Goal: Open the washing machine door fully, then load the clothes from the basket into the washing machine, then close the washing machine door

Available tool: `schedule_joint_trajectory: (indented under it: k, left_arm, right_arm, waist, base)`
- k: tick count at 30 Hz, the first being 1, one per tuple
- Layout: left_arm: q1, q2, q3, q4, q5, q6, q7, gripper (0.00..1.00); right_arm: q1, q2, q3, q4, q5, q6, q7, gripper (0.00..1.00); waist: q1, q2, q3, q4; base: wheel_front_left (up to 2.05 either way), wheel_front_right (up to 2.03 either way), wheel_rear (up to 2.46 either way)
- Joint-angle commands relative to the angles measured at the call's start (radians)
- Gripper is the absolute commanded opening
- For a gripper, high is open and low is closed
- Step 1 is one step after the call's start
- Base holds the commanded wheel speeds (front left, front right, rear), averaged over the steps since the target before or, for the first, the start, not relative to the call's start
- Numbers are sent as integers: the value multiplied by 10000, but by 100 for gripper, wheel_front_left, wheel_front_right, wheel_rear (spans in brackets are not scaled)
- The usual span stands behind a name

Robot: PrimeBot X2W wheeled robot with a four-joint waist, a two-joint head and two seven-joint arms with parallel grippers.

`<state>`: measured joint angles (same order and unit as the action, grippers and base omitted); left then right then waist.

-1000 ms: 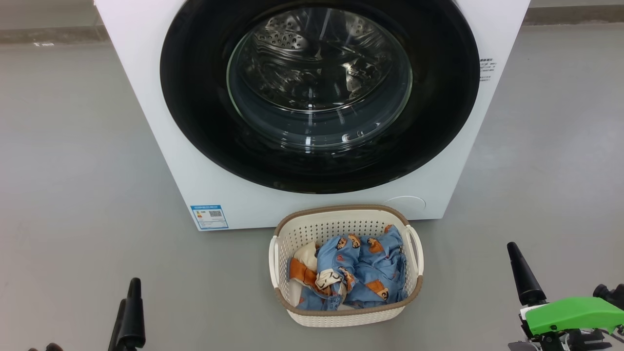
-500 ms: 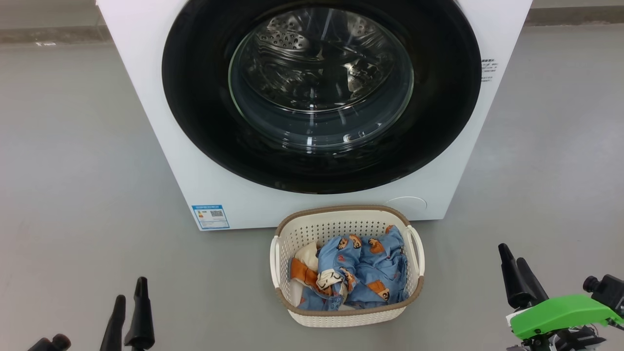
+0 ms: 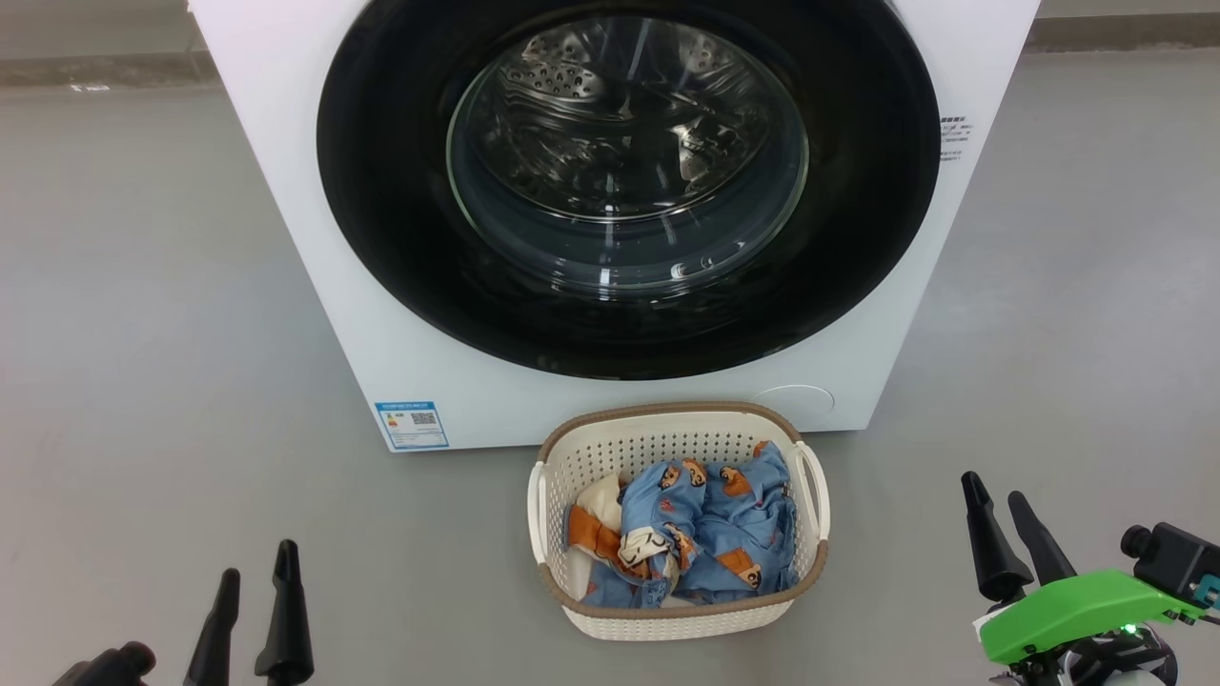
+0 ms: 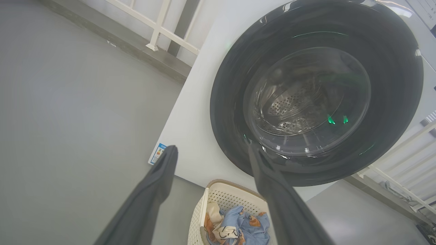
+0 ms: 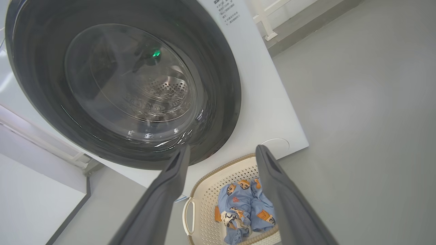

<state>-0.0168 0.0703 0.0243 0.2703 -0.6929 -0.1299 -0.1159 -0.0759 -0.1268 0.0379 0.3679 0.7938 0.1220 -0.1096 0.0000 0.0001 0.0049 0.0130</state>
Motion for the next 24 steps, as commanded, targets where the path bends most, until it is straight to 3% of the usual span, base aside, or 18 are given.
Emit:
schedule_joint_trajectory:
  k: [1, 24]
  left_arm:
    - [-372, 181, 192, -211, 331, 44, -145, 100]
    - [-463, 179, 369, -125, 2971, 20, -772, 100]
  right_arm:
    - [-436, -188, 215, -189, -317, 53, -164, 100]
    - [-572, -400, 585, -60, -2640, 69, -812, 100]
  waist:
    - [0, -1, 1, -4]
    - [0, -1, 17, 21]
  base:
    - [0, 0, 0]
    - [0, 0, 0]
